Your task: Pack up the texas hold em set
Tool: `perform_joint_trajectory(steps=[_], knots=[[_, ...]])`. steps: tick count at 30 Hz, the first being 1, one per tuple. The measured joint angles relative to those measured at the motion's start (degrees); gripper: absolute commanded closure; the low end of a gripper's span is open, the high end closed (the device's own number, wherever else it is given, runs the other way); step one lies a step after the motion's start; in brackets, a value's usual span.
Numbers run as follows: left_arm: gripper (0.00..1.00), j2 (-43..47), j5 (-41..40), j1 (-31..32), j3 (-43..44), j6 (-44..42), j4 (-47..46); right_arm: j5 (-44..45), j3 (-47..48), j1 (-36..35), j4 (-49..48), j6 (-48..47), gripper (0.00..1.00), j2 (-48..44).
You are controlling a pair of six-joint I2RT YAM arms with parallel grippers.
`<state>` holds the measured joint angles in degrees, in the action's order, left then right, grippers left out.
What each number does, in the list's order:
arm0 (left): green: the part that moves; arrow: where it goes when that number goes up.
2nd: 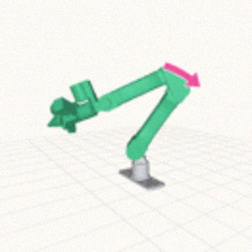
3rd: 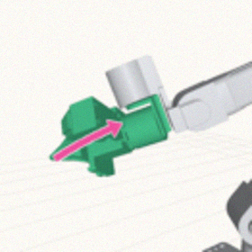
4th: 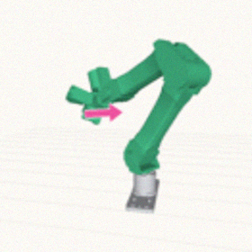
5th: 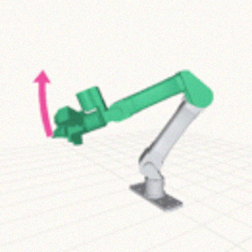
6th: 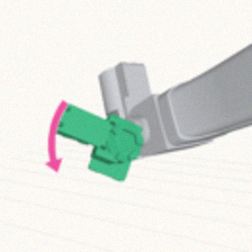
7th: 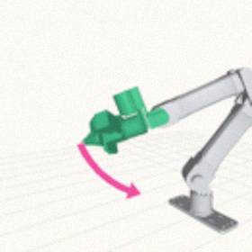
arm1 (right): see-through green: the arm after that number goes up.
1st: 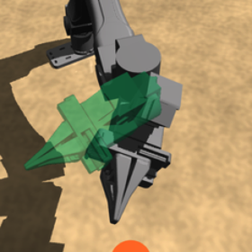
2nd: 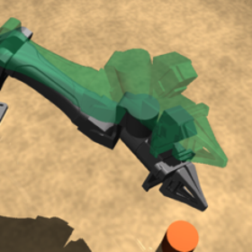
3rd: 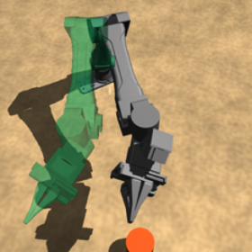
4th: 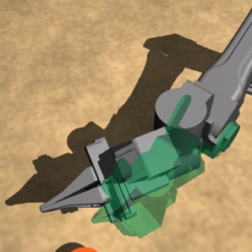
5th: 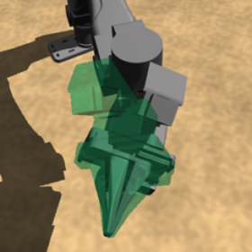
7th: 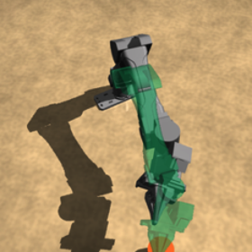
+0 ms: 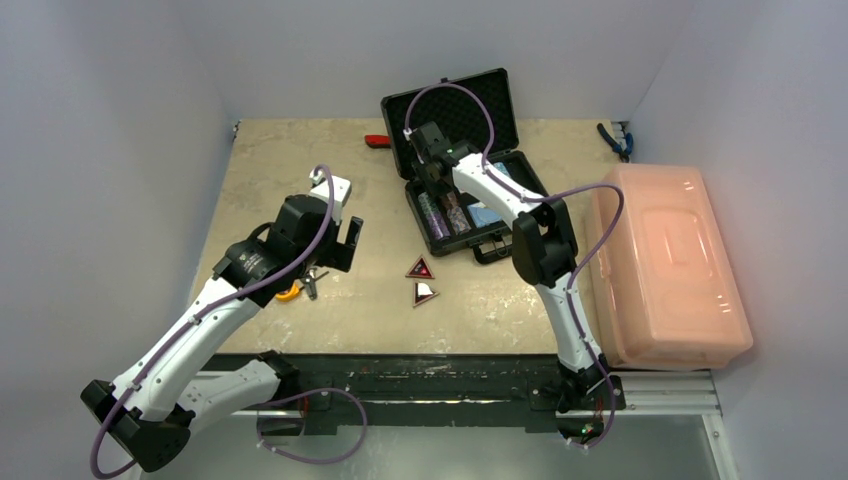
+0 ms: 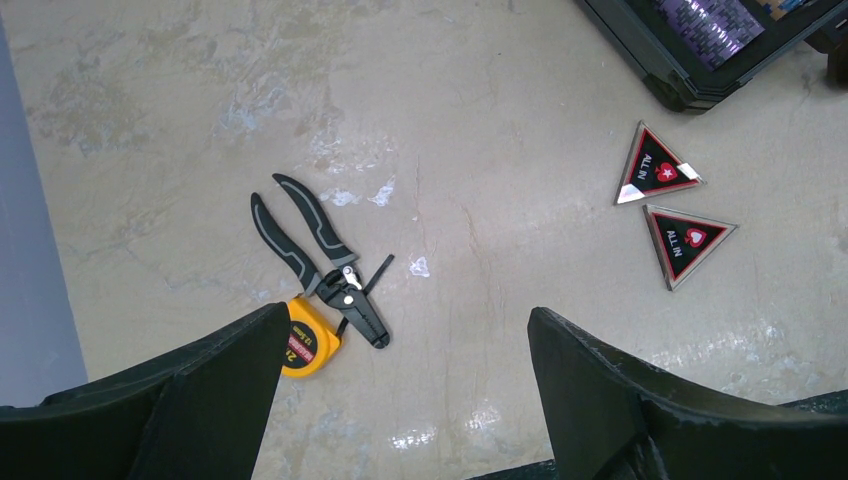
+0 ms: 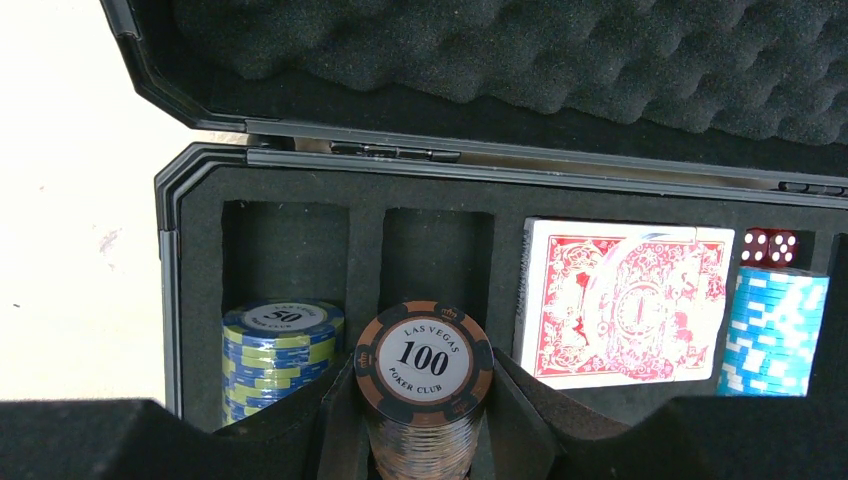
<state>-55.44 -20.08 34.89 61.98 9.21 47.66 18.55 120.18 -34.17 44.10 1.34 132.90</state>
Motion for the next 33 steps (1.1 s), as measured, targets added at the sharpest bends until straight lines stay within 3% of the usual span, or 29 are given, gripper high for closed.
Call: perform_joint_trajectory(steps=[5,12,16,22,33], knots=[[0.11,0.0,0.0,0.0,0.0,0.0,0.0,0.1,-0.7,0.0,-0.6,0.1,0.97,-0.1],[0.11,0.0,0.0,0.0,0.0,0.0,0.0,0.4,-1.3,0.0,-1.2,0.7,0.47,-0.3],[0.11,0.0,0.0,0.0,0.0,0.0,0.0,0.9,-1.3,0.1,-1.0,1.5,0.3,-0.5],[0.11,0.0,0.0,0.0,0.0,0.0,0.0,1.3,-1.2,0.6,-0.2,2.9,0.29,-1.0],[0.11,0.0,0.0,0.0,0.0,0.0,0.0,0.0,-1.0,0.5,0.8,4.7,0.45,-4.0]])
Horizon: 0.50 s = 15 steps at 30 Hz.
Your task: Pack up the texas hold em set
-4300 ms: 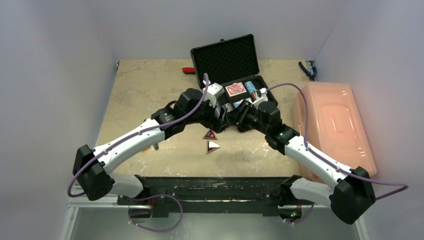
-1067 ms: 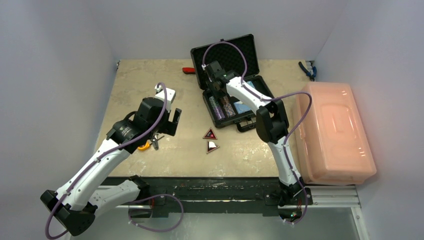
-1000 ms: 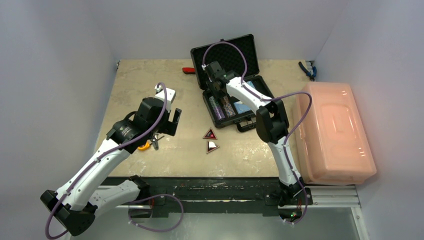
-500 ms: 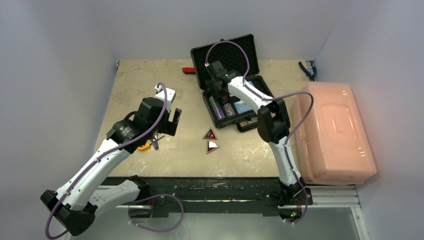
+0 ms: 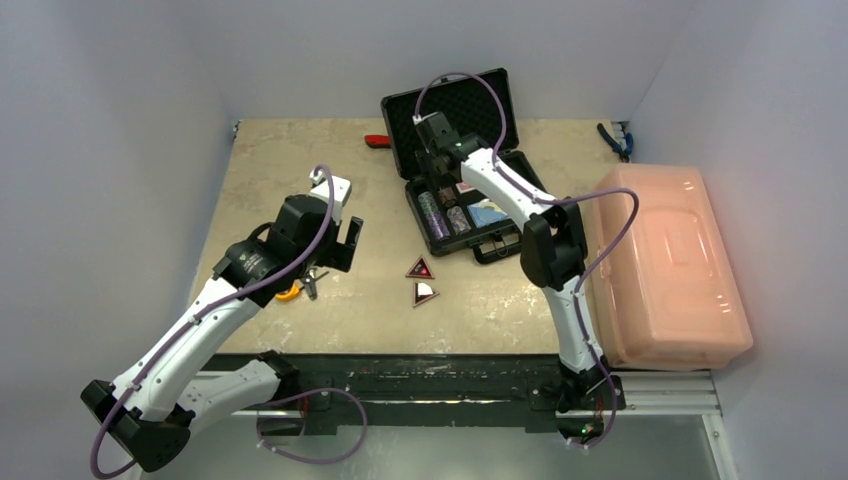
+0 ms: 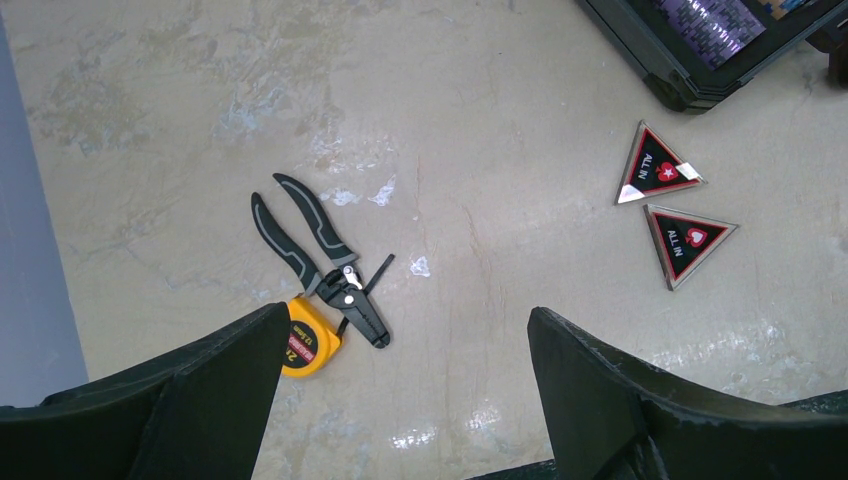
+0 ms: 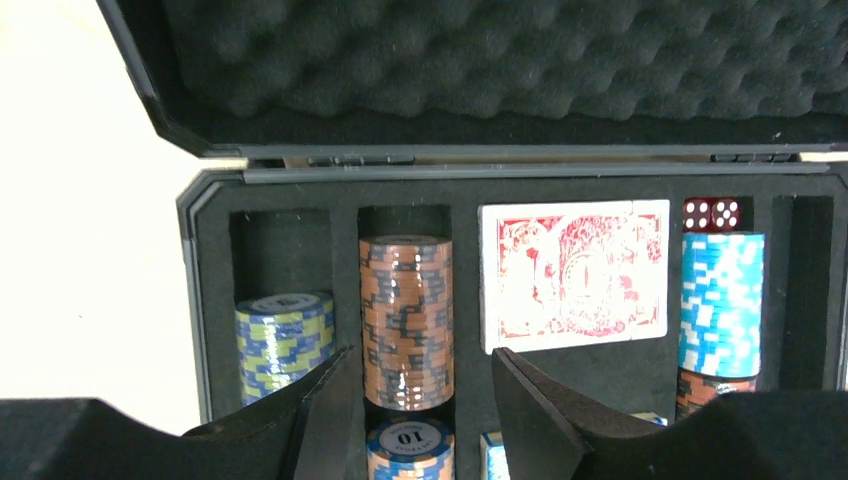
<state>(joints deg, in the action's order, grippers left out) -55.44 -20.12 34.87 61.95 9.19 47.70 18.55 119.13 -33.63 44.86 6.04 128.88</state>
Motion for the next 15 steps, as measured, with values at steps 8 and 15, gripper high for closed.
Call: perform_joint_trajectory(steps=[8,15], knots=[[0.11,0.0,0.0,0.0,0.0,0.0,0.0,0.0,3.0,0.2,-1.2,1.3,0.52,0.2],[0.11,0.0,0.0,0.0,0.0,0.0,0.0,0.0,7.2,0.7,-2.8,1.9,0.55,2.0]])
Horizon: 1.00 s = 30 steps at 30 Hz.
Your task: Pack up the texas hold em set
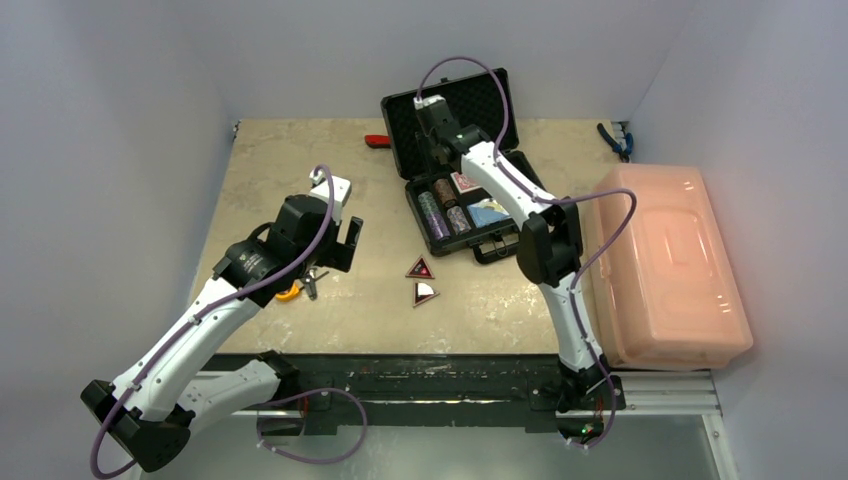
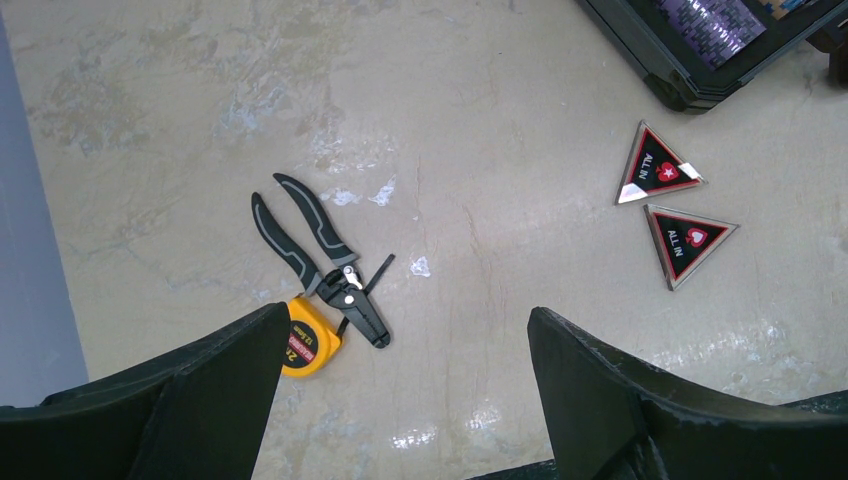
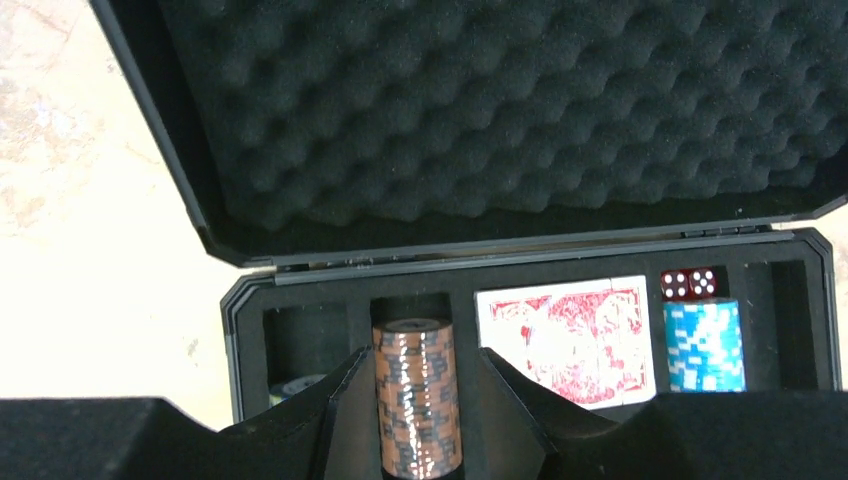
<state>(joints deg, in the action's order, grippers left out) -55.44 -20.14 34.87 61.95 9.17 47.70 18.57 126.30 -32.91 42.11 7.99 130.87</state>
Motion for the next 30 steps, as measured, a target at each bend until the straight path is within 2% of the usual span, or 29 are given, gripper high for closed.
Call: perform_joint_trajectory(steps=[14,21,30], knots=[[0.11,0.0,0.0,0.0,0.0,0.0,0.0,-0.8,5.3,0.9,-0.4,-0.1,0.59,8.5],[0.12,0.0,0.0,0.0,0.0,0.0,0.0,-1.7,5.1,1.1,-0.1,-0.1,0.65,9.2],[0.12,0.0,0.0,-0.1,0.0,0.0,0.0,-2.1,1.4,1.1,-3.2,0.0,0.68,7.8]])
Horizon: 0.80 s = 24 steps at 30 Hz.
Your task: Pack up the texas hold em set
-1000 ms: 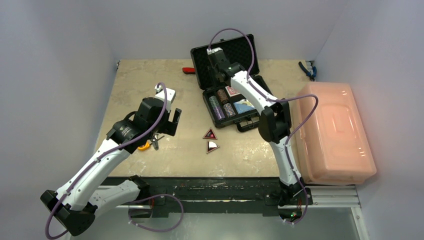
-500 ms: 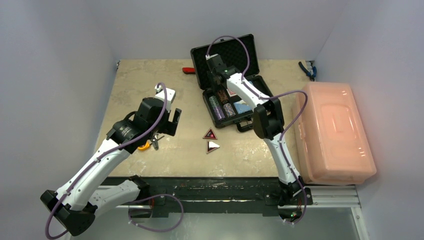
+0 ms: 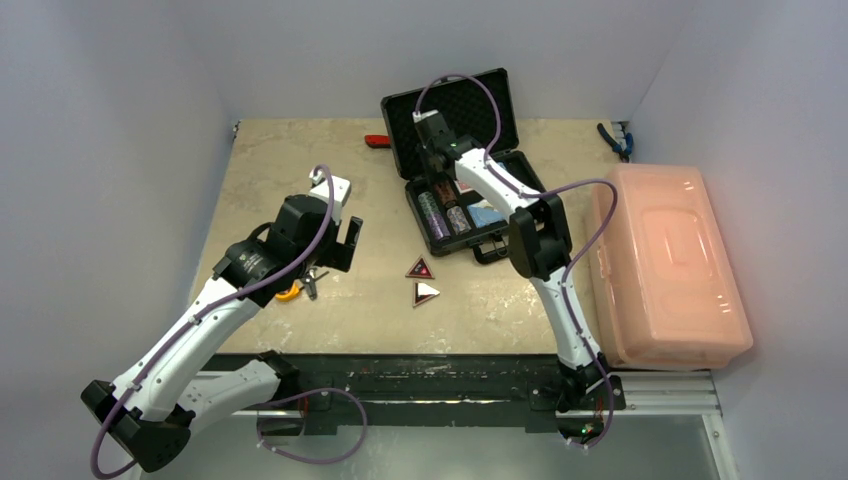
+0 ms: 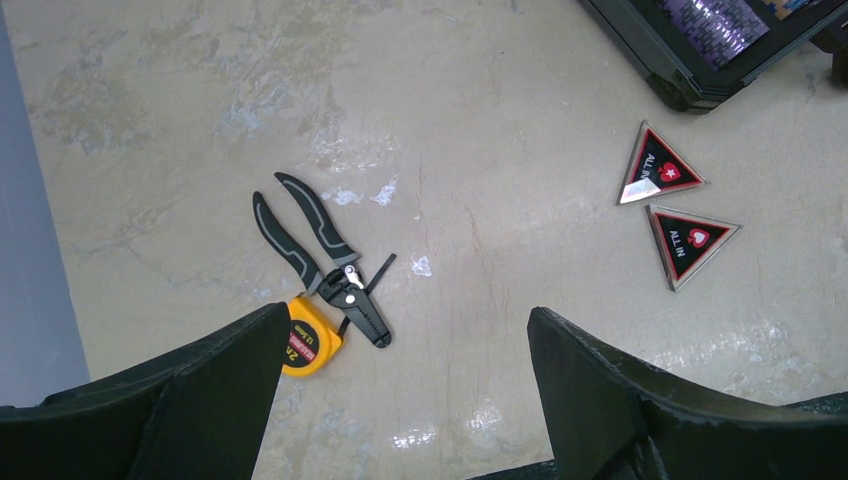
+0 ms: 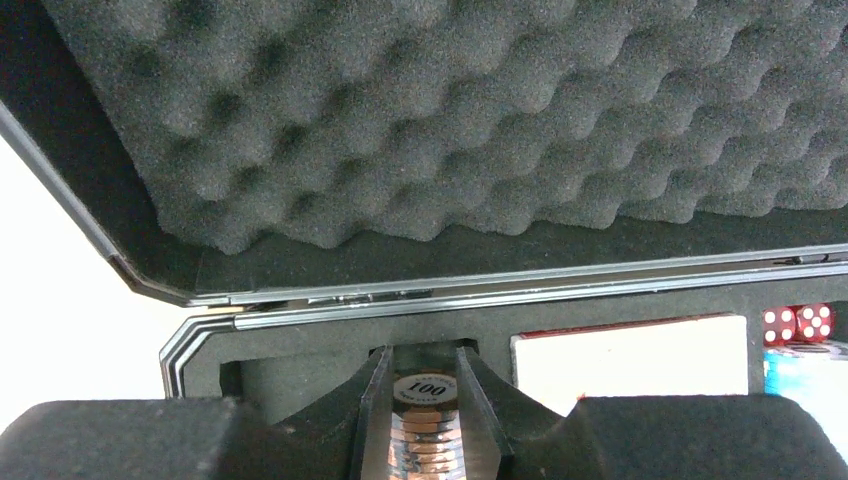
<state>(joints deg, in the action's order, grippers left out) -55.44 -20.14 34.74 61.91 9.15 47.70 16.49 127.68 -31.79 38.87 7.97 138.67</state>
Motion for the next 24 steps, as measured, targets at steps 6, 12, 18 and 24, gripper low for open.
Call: perform_joint_trajectory(steps=[6,12,18,24], knots=[[0.12,0.0,0.0,-0.2,0.0,0.0,0.0,-0.1,-2.7,0.0,-0.7,0.2,0.69,-1.6],[0.12,0.0,0.0,-0.2,0.0,0.0,0.0,-0.6,-6.3,0.0,-1.0,1.1,0.69,-3.9],[0.12,0.1,0.0,-0.2,0.0,0.0,0.0,-1.0,-9.4,0.0,-2.1,1.9,0.66,-5.9],[0.12,0.1,0.0,-0.2,0.0,0.0,0.0,-1.1,-10.4,0.0,-1.7,2.8,0.51,-7.2]])
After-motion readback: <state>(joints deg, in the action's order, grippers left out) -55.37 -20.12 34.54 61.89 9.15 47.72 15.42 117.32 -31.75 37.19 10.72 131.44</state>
